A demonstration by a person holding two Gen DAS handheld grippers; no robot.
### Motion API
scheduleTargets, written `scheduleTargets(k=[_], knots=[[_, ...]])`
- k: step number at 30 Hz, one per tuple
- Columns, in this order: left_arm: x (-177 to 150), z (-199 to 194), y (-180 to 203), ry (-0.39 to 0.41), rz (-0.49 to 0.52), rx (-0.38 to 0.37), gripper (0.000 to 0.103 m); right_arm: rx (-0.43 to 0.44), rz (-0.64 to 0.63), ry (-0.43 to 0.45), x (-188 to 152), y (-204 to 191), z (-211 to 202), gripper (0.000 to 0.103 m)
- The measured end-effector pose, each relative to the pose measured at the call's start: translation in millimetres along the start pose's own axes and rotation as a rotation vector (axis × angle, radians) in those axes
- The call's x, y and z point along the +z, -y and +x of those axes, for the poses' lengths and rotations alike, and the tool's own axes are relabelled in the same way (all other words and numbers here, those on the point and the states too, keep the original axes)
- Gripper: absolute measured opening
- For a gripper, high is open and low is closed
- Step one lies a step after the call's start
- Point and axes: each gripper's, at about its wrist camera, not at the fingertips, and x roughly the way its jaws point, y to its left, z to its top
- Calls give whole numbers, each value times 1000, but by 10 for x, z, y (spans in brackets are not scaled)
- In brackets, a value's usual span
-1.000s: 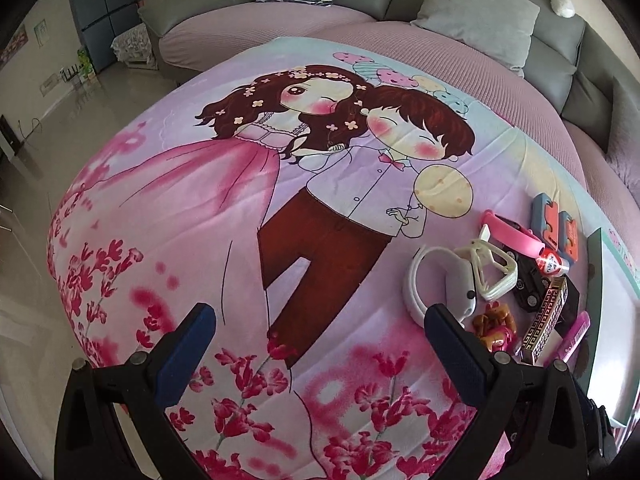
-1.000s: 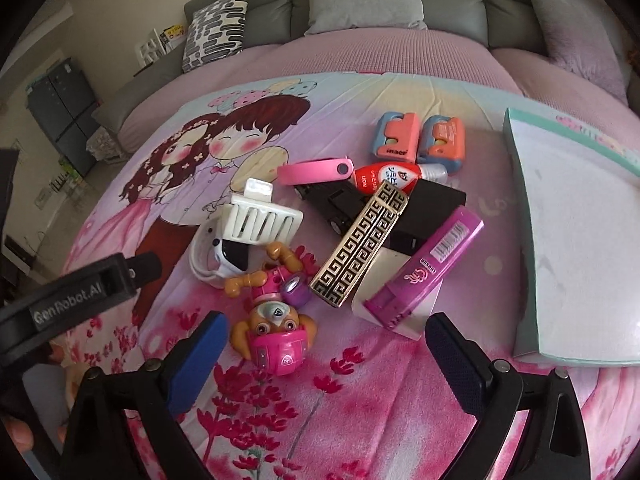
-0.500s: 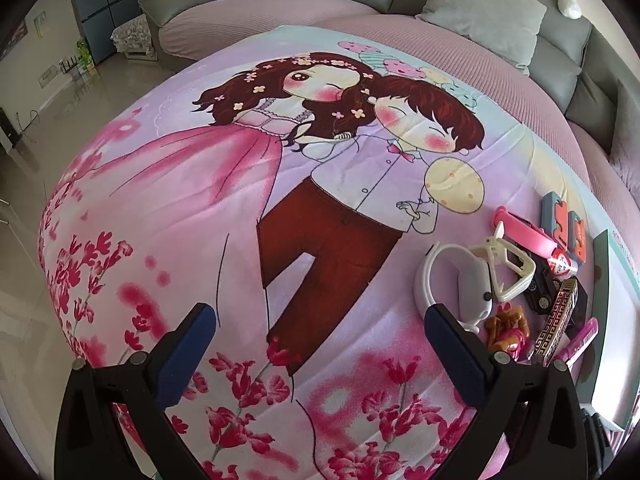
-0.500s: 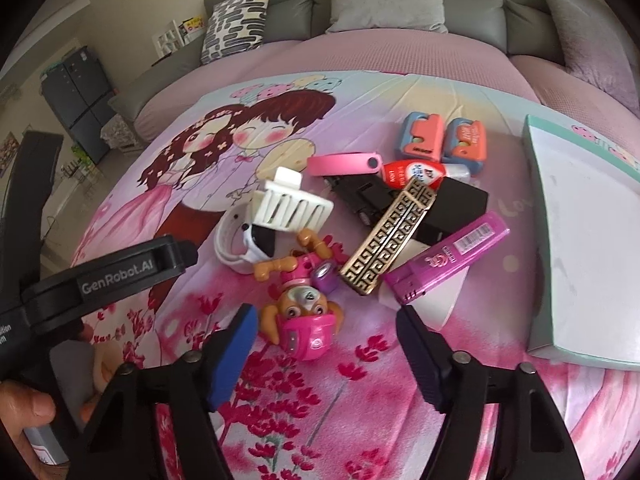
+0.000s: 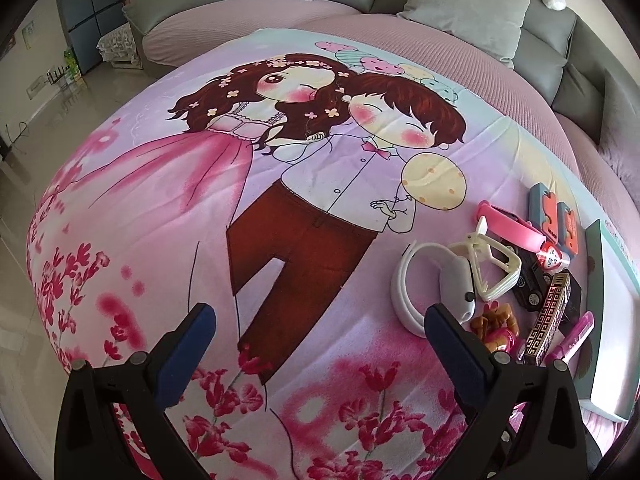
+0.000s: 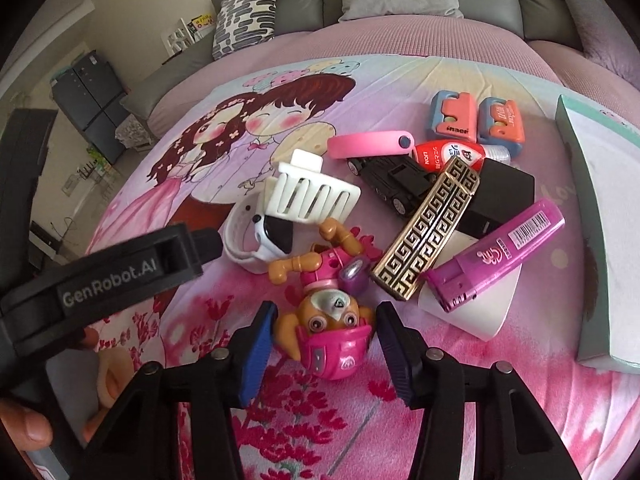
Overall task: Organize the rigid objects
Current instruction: 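Close the right gripper on the pink toy dog while the left gripper grasps the white watch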
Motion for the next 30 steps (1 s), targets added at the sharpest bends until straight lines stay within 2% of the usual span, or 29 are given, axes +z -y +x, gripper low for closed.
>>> scheduleTargets(k=[9,16,21,25,28,30], knots=[[5,20,134,2,36,-27,103,33,27,32,41,85,19,52],[16,4,291,5,73,-105,103,37,36,31,26,144,-30,52],[24,73,369,7,100,-62,103,45,43,31,18,166,-28,52],[23,133,404,2,124,-66,103,48,43,30,12,177,-29,52],[23,147,453,13,150,-70,98,49,43,29,10,180,-25,52],[21,152,477,15,161,-85,81,49,41,28,9,182,-26,52]])
